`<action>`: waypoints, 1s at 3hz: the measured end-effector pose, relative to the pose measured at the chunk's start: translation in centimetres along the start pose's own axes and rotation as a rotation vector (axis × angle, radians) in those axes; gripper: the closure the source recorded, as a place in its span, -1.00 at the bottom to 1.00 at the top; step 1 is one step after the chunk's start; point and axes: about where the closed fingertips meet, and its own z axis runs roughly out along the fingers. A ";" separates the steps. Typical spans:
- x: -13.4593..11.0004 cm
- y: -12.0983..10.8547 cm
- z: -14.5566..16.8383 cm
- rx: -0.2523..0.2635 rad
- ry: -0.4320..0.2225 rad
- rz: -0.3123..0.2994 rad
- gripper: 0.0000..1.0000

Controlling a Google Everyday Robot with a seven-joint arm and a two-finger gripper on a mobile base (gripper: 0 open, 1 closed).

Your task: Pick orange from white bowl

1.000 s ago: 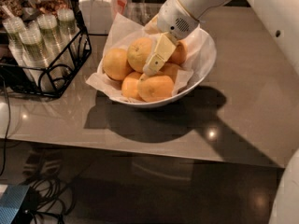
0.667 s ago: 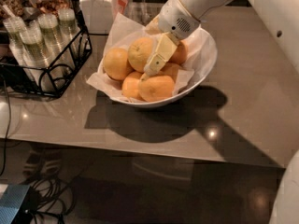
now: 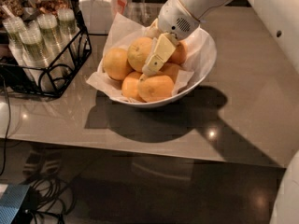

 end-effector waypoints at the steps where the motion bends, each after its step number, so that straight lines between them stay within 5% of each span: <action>1: 0.0 0.0 0.0 0.000 0.000 0.000 0.31; 2: 0.0 0.0 0.0 0.000 0.000 0.000 0.78; 3: -0.6 -0.1 -0.4 0.000 0.000 0.000 1.00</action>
Offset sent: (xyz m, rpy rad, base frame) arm 0.0000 0.0000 0.0000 0.0000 0.0000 0.0000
